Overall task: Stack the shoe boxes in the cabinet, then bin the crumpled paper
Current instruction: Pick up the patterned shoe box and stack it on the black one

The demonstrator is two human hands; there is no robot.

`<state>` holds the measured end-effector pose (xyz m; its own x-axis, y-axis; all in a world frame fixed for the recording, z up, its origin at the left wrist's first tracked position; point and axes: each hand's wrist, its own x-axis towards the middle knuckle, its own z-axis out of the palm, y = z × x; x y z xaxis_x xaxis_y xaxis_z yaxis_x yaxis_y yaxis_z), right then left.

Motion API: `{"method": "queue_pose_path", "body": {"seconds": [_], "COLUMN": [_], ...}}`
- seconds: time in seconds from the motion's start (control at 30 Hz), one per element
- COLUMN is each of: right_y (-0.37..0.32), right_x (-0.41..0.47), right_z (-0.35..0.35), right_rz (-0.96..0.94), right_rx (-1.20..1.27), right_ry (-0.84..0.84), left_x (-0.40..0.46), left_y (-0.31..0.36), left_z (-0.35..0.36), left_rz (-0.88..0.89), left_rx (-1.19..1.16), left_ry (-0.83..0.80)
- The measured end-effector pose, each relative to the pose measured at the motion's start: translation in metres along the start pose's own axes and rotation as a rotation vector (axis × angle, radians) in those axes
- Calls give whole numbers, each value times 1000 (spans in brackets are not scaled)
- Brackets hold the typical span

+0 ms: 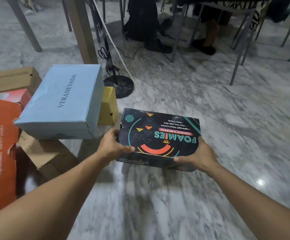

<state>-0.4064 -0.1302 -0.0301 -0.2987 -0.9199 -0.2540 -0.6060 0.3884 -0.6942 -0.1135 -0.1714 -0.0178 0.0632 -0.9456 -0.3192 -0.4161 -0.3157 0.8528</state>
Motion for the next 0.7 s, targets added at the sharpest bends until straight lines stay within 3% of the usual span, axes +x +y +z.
{"method": "queue_pose_path", "body": {"seconds": [0.23,0.47,0.7], "right_y": [-57,-133,-216], "right_x": [-20,-54,-103], "right_z": [-65,-107,-101], "right_rz": [-130,-306,-487], "right_rx": [-55,-15,94], "right_ry": [35,-6,-131], "left_x": [-27,-82,-147], "left_y": [58,102,114], "left_z": [-25,-84,-168], "left_rz": [200,223,237], "left_rx": [116,119,27], "left_ry": [45,122,255]}}
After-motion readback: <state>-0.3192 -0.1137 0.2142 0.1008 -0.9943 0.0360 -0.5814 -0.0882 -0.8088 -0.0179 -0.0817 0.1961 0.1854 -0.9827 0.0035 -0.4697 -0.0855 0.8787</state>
